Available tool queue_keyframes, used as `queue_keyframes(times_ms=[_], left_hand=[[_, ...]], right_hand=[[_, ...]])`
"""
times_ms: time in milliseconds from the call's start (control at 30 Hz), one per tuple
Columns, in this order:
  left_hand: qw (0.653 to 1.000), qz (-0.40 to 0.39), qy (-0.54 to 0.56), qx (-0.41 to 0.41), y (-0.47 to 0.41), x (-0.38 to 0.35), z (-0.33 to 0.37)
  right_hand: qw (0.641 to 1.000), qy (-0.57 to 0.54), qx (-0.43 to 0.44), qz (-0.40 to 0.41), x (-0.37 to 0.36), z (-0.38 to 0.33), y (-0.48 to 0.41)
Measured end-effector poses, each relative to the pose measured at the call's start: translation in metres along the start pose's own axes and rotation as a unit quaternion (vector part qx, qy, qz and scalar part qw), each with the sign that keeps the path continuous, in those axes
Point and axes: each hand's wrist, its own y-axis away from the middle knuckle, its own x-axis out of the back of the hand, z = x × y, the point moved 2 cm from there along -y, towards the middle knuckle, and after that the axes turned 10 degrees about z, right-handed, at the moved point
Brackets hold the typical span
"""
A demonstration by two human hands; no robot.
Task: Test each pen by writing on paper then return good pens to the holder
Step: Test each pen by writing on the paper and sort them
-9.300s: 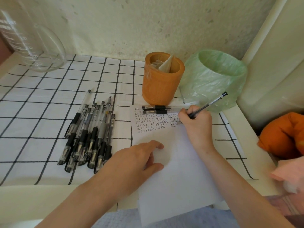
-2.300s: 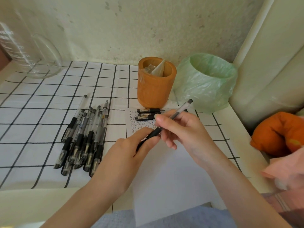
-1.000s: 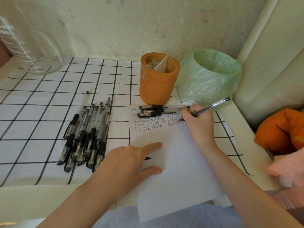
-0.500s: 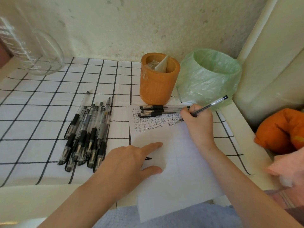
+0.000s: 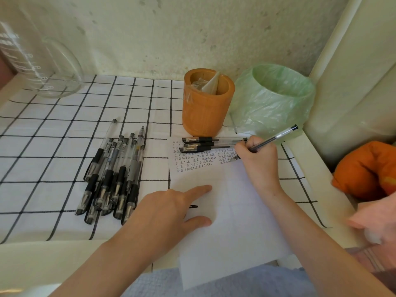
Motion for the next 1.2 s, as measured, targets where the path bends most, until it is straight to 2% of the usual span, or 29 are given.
queue_keyframes(times_ms=[1200], left_hand=[[1.0, 0.0, -0.001, -0.003, 0.0006, 0.0001, 0.0004]], right_hand=[[1.0, 0.003, 0.007, -0.007, -0.0007, 0.0015, -0.0003]])
